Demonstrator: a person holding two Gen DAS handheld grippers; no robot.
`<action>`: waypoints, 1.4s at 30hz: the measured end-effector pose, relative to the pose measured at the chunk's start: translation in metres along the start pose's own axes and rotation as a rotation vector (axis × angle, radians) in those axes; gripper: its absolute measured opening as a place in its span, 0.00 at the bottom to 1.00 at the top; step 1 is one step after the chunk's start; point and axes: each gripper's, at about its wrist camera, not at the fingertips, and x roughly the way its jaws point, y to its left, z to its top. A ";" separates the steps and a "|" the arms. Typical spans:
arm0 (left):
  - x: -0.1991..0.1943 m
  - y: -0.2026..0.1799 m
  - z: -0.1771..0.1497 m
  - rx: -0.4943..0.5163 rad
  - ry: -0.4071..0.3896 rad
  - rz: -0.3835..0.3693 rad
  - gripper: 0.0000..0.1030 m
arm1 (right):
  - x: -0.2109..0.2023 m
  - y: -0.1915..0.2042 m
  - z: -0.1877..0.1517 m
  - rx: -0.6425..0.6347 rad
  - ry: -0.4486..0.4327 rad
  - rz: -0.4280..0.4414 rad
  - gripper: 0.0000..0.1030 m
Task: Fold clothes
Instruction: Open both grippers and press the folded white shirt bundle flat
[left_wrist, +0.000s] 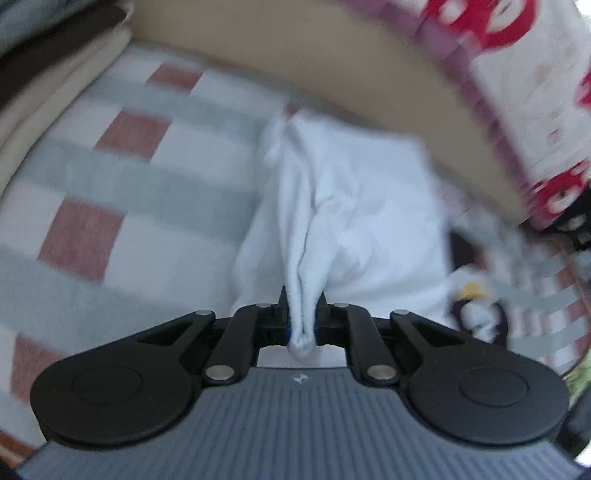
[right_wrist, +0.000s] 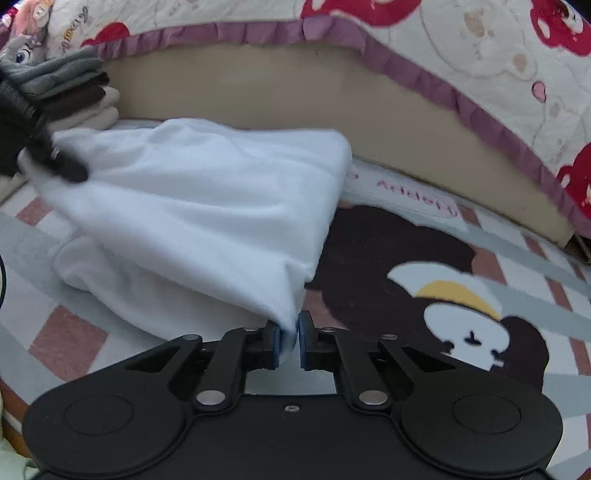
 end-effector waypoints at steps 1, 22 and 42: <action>0.005 0.001 0.000 -0.007 0.017 0.016 0.10 | 0.001 0.001 -0.001 0.001 0.013 0.006 0.07; 0.023 -0.052 0.023 0.323 0.021 0.018 0.48 | -0.011 -0.058 0.022 0.324 -0.045 0.311 0.40; 0.055 -0.058 0.117 0.337 -0.134 0.021 0.58 | 0.019 -0.087 0.092 0.242 -0.024 0.368 0.43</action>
